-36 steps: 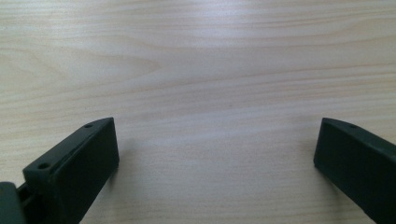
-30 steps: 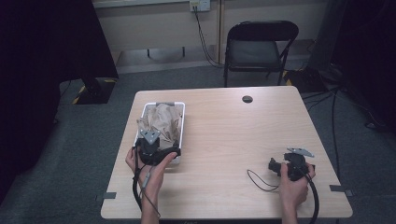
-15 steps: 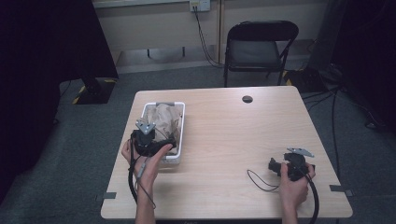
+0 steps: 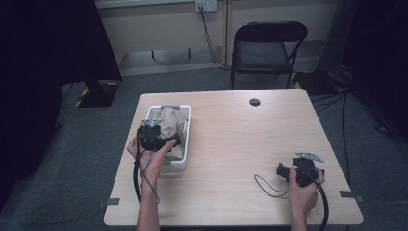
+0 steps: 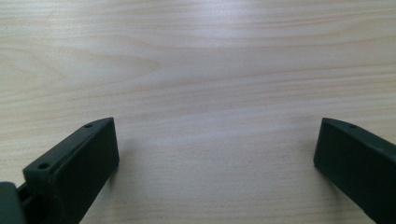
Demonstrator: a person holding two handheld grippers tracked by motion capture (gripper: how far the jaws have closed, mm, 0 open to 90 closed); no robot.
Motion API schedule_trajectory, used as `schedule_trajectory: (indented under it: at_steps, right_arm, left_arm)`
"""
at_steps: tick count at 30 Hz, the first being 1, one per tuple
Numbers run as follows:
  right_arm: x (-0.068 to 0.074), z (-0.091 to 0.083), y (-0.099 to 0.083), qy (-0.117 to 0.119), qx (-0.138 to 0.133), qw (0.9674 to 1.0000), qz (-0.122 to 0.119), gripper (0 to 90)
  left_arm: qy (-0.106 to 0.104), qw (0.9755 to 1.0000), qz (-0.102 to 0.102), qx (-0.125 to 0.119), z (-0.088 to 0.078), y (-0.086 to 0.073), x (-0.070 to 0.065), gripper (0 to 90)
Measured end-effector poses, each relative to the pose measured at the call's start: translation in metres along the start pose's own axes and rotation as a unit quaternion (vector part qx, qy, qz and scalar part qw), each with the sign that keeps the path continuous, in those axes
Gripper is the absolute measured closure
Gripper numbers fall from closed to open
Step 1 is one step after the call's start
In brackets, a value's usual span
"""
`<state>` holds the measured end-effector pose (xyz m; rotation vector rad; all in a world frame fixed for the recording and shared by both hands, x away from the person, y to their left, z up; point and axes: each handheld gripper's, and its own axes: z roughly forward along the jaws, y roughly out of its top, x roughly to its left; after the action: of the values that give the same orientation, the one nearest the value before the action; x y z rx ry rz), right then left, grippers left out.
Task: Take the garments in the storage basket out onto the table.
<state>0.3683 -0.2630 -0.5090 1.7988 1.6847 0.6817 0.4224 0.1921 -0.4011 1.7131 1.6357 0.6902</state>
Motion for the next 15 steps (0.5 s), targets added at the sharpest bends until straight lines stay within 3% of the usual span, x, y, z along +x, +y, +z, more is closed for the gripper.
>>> schedule_trajectory:
  at_steps: [2, 4, 11, 15]
  right_arm:
    - [0.000, 0.000, 0.000, 0.000, 0.000, 1.0000, 0.000, 0.0]
    - [0.000, 0.000, 0.000, 0.000, 0.000, 1.0000, 0.000, 0.0]
    - [0.000, 0.000, 0.000, 0.000, 0.000, 1.0000, 0.000, 0.0]
    - [0.000, 0.000, 0.000, 0.000, 0.000, 1.0000, 0.000, 0.0]
  left_arm:
    - [0.009, 0.9999, -0.004, 0.004, 0.008, 0.001, 0.003, 2.1]
    - [0.005, 0.9999, -0.013, 0.007, 0.013, 0.002, 0.005, 2.9]
    - [-0.003, 0.9984, -0.011, 0.055, 0.036, 0.001, 0.007, 2.4]
    - [0.007, 0.9980, -0.017, 0.061, 0.045, 0.001, 0.008, 3.2]
